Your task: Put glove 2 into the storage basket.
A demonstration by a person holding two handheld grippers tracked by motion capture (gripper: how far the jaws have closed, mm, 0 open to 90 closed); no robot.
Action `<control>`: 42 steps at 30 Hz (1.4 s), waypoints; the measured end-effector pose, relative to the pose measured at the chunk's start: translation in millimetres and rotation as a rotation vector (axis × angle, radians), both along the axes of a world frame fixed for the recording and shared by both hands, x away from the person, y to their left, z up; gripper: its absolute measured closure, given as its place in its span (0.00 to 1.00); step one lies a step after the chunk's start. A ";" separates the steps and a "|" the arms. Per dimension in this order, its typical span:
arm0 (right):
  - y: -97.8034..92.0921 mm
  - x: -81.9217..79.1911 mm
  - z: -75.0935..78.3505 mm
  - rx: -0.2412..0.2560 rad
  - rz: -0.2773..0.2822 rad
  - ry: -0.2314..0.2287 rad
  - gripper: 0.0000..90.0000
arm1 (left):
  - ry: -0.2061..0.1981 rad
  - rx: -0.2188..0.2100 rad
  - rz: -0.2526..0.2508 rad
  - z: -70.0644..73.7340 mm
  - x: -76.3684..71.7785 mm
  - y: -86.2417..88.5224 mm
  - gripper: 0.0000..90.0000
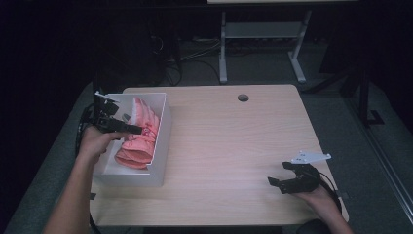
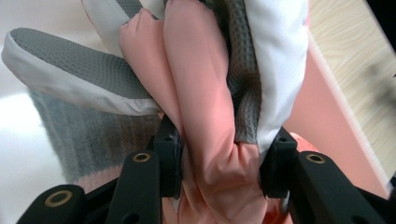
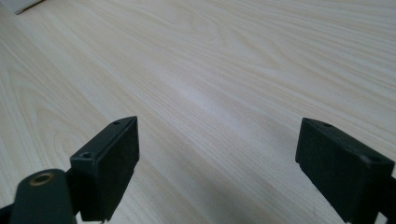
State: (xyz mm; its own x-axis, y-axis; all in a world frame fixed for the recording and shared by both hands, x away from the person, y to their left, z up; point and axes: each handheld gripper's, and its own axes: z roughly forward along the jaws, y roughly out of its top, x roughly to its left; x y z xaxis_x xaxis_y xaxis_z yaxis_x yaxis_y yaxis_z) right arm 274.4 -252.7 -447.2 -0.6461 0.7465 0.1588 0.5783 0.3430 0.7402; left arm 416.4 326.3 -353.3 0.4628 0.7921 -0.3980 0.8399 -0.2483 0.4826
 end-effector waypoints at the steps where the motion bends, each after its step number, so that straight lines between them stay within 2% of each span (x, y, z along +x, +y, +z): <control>1: -0.1 0.0 -0.3 0.002 0.001 0.000 0.15 | 0.010 -0.004 -0.001 -5.3 1.6 -1.6 0.65; 6: -2.0 0.3 -0.4 0.006 -0.004 0.000 0.15 | 0.055 0.005 -0.015 -29.1 7.5 -5.9 0.64; 9: -2.9 1.0 -0.8 0.010 -0.008 0.005 0.15 | 0.074 -0.006 -0.033 -39.7 7.9 -8.4 0.63; 13: -2.5 0.7 -0.6 0.009 0.002 -0.003 0.15 | 0.067 -0.006 -0.048 -46.3 7.8 -9.4 0.58; 15: -1.2 0.4 0.1 0.009 0.000 0.001 0.15 | 0.054 0.000 -0.050 -44.8 6.6 -9.5 0.44; 16: -0.4 1.4 0.2 0.008 0.004 -0.005 0.15 | 0.034 0.010 -0.049 -42.5 4.9 -9.9 0.36; 17: -0.4 1.4 0.2 0.008 0.004 -0.005 0.15 | 0.034 0.010 -0.049 -42.5 4.9 -9.9 0.31; 20: 1.6 1.4 0.3 0.008 0.010 0.000 0.15 | 0.006 0.017 -0.018 -34.4 0.3 -8.1 0.21; 23: 1.7 0.9 0.5 0.009 0.009 0.001 0.15 | -0.015 0.016 -0.007 -27.7 -1.7 -5.0 0.18; 24: 1.2 -0.1 1.3 0.011 0.006 -0.003 0.15 | -0.042 0.015 0.007 -18.1 -4.3 -2.2 0.17; 25: 1.2 -0.1 1.3 0.011 0.006 -0.003 0.15 | -0.042 0.015 0.007 -18.1 -4.3 -2.2 0.17; 26: 0.8 -0.6 1.7 0.011 0.003 -0.001 0.15 | -0.066 0.005 0.014 -8.1 -7.1 -0.9 0.17; 27: 0.8 -0.6 1.7 0.011 0.003 -0.001 0.15 | -0.066 0.005 0.014 -8.1 -7.1 -0.9 0.17; 28: 0.8 -0.6 1.6 0.011 0.002 -0.001 0.15 | -0.089 -0.007 0.014 1.7 -10.1 -1.0 0.17; 29: 0.8 -0.6 1.6 0.011 0.002 -0.001 0.15 | -0.089 -0.007 0.014 1.7 -10.1 -1.0 0.17; 30: 0.9 -0.2 1.6 0.012 0.004 0.000 0.15 | -0.113 -0.018 0.011 11.4 -13.4 -2.5 0.17; 31: 0.9 -0.2 1.6 0.012 0.004 0.000 0.15 | -0.113 -0.018 0.011 11.4 -13.4 -2.5 0.17; 32: 1.3 0.1 1.8 0.010 0.006 -0.002 0.15 | -0.132 -0.034 0.005 20.6 -17.0 -5.3 0.17; 33: 1.3 0.1 1.8 0.010 0.006 -0.002 0.15 | -0.132 -0.034 0.005 20.6 -17.0 -5.3 0.17; 36: 1.4 0.0 1.4 0.004 0.009 -0.004 0.15 | -0.167 -0.044 -0.020 33.7 -21.7 -12.3 0.17; 39: 1.2 0.0 1.5 0.006 0.008 -0.003 0.15 | -0.192 -0.047 -0.044 43.9 -26.3 -23.7 0.17; 40: 1.5 -0.2 2.2 0.005 0.007 -0.002 0.15 | -0.210 -0.046 -0.063 48.9 -29.8 -32.7 0.17; 41: 1.9 -0.2 2.3 0.005 0.007 -0.004 0.15 | -0.210 -0.046 -0.063 48.9 -29.8 -32.7 0.17; 42: 2.2 0.1 2.1 0.004 0.012 -0.009 0.15 | -0.238 -0.045 -0.076 52.7 -34.1 -43.2 0.17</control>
